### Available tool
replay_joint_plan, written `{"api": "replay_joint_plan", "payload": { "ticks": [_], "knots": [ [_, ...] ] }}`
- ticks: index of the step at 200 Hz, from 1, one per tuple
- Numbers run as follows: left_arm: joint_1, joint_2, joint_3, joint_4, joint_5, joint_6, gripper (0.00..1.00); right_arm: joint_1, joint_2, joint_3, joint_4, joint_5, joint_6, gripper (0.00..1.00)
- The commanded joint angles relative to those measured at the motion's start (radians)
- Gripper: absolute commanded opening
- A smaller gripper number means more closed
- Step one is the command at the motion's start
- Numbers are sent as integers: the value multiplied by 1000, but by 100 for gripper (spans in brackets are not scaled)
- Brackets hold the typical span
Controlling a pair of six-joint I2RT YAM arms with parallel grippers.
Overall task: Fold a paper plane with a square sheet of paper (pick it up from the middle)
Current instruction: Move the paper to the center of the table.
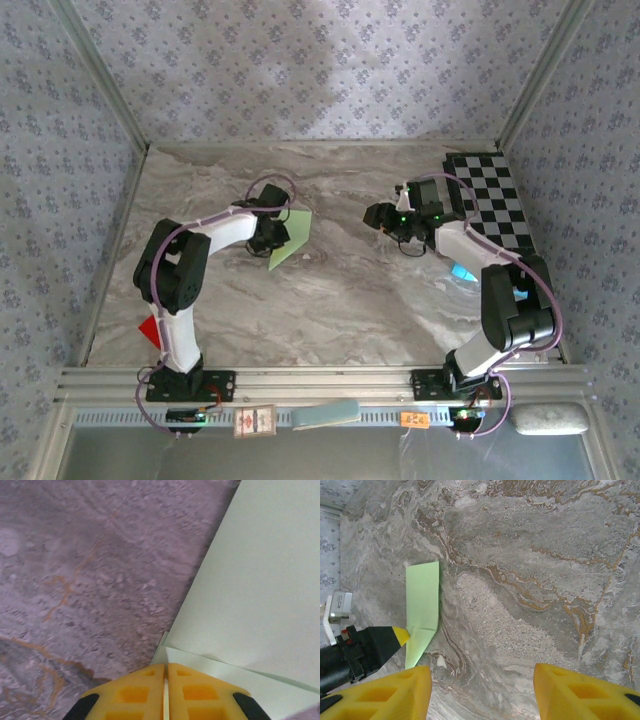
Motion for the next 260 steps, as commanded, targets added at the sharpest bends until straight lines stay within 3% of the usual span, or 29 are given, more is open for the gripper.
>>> {"api": "replay_joint_plan", "payload": {
  "ticks": [1, 38, 97, 132, 195, 260],
  "knots": [
    [-1, 38, 11, -8, 35, 26, 8, 7, 17, 15, -4, -21, 14, 58],
    [-34, 33, 0, -2, 114, 128, 7, 27, 36, 10, 1, -44, 26, 58],
    [-150, 4, 4, -57, 110, 212, 6, 119, 103, -2, 30, -75, 83, 50],
    [-172, 3, -5, -52, 126, 162, 6, 186, 140, -22, 27, -70, 160, 43],
    [-173, 18, -24, -57, 124, 47, 4, 276, 198, -42, 56, 32, 385, 42],
    [-173, 25, -43, -54, 150, -30, 4, 313, 254, -8, 64, 45, 454, 39]
  ]
}}
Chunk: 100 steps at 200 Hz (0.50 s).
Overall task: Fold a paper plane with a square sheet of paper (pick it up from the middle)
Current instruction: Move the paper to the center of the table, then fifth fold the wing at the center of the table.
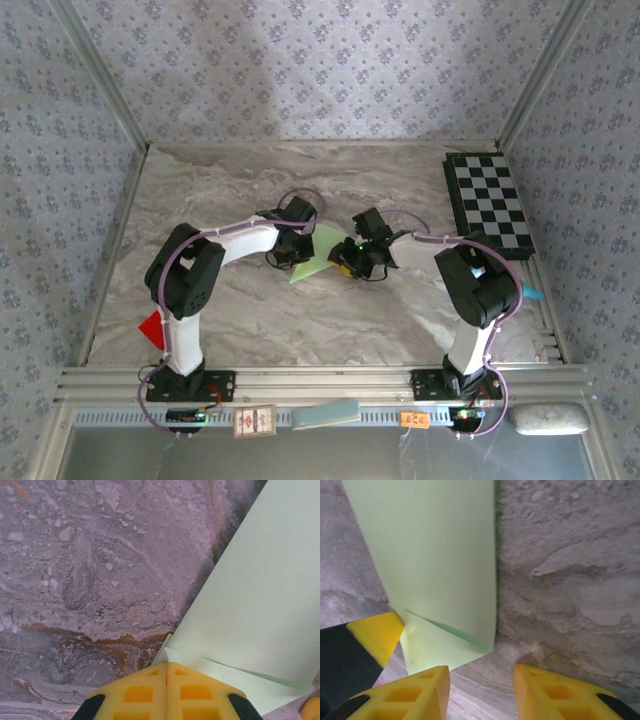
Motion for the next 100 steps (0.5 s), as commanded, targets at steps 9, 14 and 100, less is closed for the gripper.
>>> {"api": "replay_joint_plan", "payload": {
  "ticks": [9, 14, 100],
  "knots": [
    [-3, 17, -44, -58, 41, -54, 4, 18, 35, 33, -2, 16, 54, 38],
    [-2, 17, -45, -58, 43, -55, 4, 21, 38, 34, -1, 15, 57, 37],
    [-2, 8, -51, -68, 48, -66, 4, 29, 51, 58, 55, -13, 66, 33]
  ]
}}
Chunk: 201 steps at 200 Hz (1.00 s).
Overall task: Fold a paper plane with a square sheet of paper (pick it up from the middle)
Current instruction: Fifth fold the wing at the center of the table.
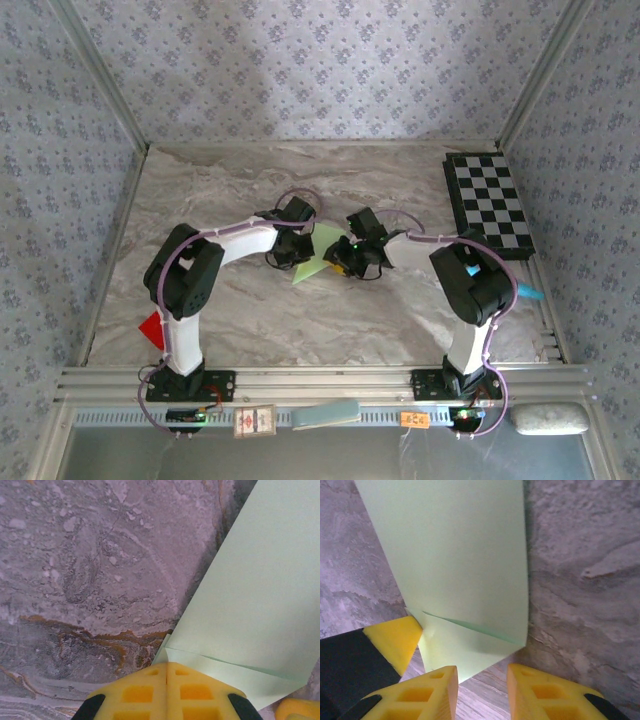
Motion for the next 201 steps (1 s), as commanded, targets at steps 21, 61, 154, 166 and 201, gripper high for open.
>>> {"api": "replay_joint_plan", "payload": {
  "ticks": [21, 61, 154, 166, 201],
  "knots": [
    [-6, 15, -39, -84, 33, -18, 4, 3, 31, 25, 36, -21, 28, 32],
    [-5, 15, -39, -88, 29, -23, 4, -3, 22, 13, 15, 1, 41, 31],
    [-6, 27, -34, -96, 23, -36, 4, -12, -16, -17, -30, 66, 59, 32],
    [-5, 28, -32, -101, 19, -38, 3, -13, -18, -16, -45, 76, 62, 32],
    [-5, 29, -31, -103, 16, -44, 4, -15, -25, -30, -54, 94, 70, 34]
  ]
}}
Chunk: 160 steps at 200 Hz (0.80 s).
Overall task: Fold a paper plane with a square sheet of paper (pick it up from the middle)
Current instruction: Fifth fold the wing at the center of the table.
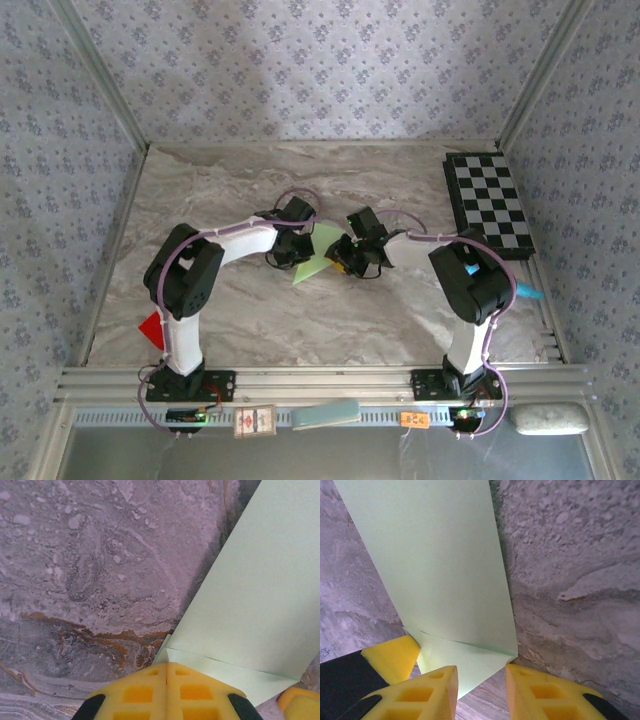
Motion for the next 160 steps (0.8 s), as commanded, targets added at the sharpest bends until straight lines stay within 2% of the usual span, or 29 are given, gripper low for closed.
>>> {"api": "replay_joint_plan", "payload": {
  "ticks": [1, 20, 50, 111, 139, 160],
  "knots": [
    [-6, 29, -31, -102, 13, -17, 3, -10, -32, -28, -62, 48, 21, 34],
    [-6, 27, -35, -100, 14, -18, 4, -13, -38, -35, -49, 50, 23, 33],
    [-7, 31, -32, -97, 19, -16, 3, -9, -8, -23, 40, -25, 26, 29],
    [-6, 28, -30, -99, 22, -14, 3, -3, 16, -28, 153, -94, 52, 24],
    [-5, 29, -27, -103, 21, -14, 4, -6, 10, -27, 90, -69, 43, 23],
    [-6, 31, -27, -105, 17, -16, 3, -14, -8, -37, 10, -17, 28, 27]
  ]
}}
